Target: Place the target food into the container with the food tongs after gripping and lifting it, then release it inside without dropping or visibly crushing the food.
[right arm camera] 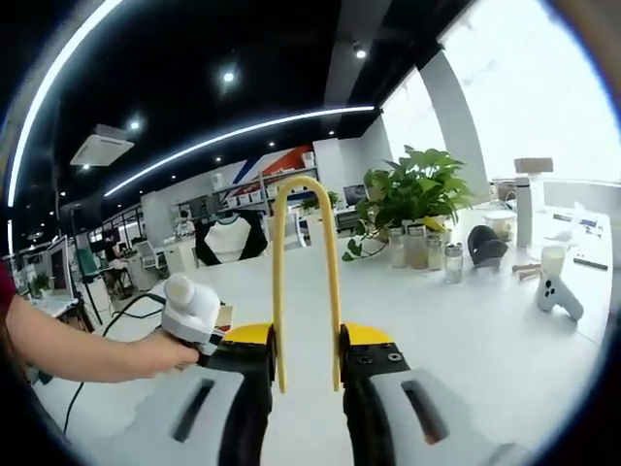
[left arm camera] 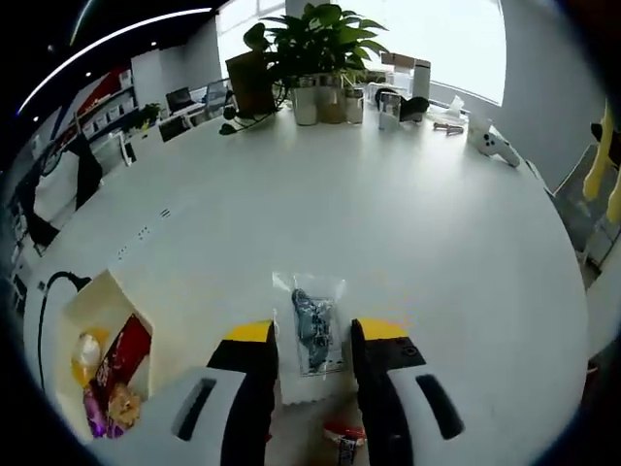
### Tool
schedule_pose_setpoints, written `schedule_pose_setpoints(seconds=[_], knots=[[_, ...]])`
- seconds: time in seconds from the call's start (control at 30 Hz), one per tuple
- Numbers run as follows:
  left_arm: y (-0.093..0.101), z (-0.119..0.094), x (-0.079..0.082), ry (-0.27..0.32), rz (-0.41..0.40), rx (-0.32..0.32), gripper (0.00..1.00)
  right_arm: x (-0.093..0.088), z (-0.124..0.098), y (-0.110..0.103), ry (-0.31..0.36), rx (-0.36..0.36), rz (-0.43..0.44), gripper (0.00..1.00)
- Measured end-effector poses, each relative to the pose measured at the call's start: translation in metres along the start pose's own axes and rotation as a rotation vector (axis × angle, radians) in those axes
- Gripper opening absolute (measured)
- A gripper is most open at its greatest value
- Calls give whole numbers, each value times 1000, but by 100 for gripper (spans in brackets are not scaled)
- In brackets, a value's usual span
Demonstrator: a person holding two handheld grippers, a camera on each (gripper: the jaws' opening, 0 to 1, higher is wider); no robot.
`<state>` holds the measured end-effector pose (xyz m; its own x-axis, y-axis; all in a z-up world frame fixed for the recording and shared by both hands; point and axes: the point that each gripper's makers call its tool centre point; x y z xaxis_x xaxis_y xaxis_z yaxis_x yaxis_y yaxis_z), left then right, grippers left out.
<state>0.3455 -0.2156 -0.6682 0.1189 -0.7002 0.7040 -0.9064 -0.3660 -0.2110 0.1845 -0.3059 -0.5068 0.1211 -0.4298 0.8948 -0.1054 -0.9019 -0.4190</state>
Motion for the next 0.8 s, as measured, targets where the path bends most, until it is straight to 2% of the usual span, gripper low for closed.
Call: schedule_pose_setpoints(seconds=[0.03,0.07,0.1,0.13,0.27,0.4,0.43,0.63,0.67,0.8], knots=[[-2,-2,3,8,6,2,14,0,0,0,0,0,-1,23],[-3,-1,0,-6,11,-3,13,1,0,0,0,0,-1,23],[-5,1,-4,-24,57,4,13,1,1,0,1,-1,-1,23],[-5,3,-4,-9,59,7,13,1,1,0,1,-1,0,23],[-5,1,-2,-13,66,2,12,1,0,1,2,-3,-2,23],[-5,-6,4,20,42,1,9,0,-1,3,-1,-9,0,23],[-5,-9,9,43,42,1,9,0,-1,4,-1,-12,0,23],[-8,-15,9,43,53,1,8,-2,0,2,-4,-9,4,23],[-7,-17,9,37,87,5,8,-1,0,1,-4,-7,3,23],[1,-25,15,49,133,2,7,-2,1,0,-4,-3,4,22]])
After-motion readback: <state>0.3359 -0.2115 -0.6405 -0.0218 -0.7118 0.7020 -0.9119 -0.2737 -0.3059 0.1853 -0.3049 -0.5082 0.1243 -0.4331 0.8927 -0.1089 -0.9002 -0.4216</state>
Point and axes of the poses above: the point that each gripper's makers call its tool centre point, and the gripper's own axes: z roughly forward along the fingers, y roughly to its right, x roughly out of its top, and after that the axes turned 14 degrees about z, right-handed
